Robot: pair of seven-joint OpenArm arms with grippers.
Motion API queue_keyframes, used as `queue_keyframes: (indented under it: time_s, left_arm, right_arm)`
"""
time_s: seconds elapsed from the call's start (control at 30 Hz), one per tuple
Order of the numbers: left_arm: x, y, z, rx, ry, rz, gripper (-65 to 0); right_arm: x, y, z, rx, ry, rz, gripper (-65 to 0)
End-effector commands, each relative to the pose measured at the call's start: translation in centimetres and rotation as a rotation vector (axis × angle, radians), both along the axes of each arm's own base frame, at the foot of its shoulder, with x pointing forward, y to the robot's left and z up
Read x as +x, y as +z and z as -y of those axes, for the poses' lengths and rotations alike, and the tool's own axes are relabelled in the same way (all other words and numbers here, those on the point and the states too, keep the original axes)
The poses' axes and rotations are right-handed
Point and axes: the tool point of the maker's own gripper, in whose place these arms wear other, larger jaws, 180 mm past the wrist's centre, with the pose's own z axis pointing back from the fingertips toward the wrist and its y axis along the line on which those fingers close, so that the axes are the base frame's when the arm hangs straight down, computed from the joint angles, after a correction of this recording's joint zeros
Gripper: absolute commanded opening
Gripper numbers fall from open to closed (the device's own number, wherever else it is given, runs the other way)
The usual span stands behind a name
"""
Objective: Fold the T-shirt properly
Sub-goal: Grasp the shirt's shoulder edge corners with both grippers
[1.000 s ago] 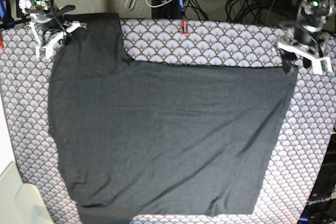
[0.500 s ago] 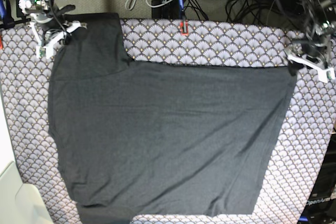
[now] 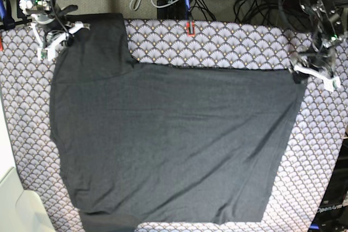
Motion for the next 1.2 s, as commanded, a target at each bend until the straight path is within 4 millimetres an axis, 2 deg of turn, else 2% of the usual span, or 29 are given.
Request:
queue_keyframes:
  time_s: [0.0,0.1,0.33,0.53,0.57,0.63,0.73,0.83,0.97,1.07,1.17]
  left_arm:
    - [1.1,1.3,-0.8,0.026,0.001,0.041,-27.9]
    - [1.0,0.7,-0.7,0.016,0.012,0.034,-27.9]
    - [1.2,0.6,-0.4,0.016,0.013,0.054,-28.0]
    - [0.4,-2.0,0.6,-0.033,0.009,-0.004,-29.1]
    - [0.3,-2.2,0.7,-0.037,0.006,-0.010,-32.0]
    - [0.3,-2.4,0.8,-0.040,0.008,-0.013,-42.8]
    - [0.2,-2.5,0.8,-0.044,0.008,-0.019,-65.0]
    - [0.3,-2.5,0.8,-0.045,0.006,-0.021,-61.3]
    - [-0.1,-1.5,0.8,-0.019,-0.008,-0.005,-64.7]
    - [0.0,0.8,1.0,0.029,-0.038,0.040,-64.5]
    - [-0.1,2.4,1.7,0.048,-0.068,0.045,-64.6]
  right_arm:
    - [-1.0,-0.7,-0.7,0.020,0.024,-0.052,-65.0]
    - [-1.1,-0.6,-0.6,0.019,0.023,-0.052,-65.0]
    - [-1.1,-0.6,-0.6,0.019,0.023,-0.052,-65.0]
    - [-1.0,-0.5,-0.1,0.004,0.033,-0.052,-65.0]
    - [-0.9,-0.5,0.0,0.001,0.034,-0.052,-65.0]
    - [-0.9,-0.4,0.2,-0.005,0.035,-0.052,-65.0]
    - [-0.8,-0.3,0.6,-0.015,0.042,-0.052,-65.0]
    - [-0.8,0.0,0.9,-0.024,0.045,-0.049,-65.0]
    - [-0.2,1.2,1.1,-0.046,0.062,-0.012,-65.0]
    - [0.6,2.5,0.4,-0.055,0.136,0.027,-65.0]
    - [1.0,4.4,0.7,-0.081,0.203,0.073,-65.0]
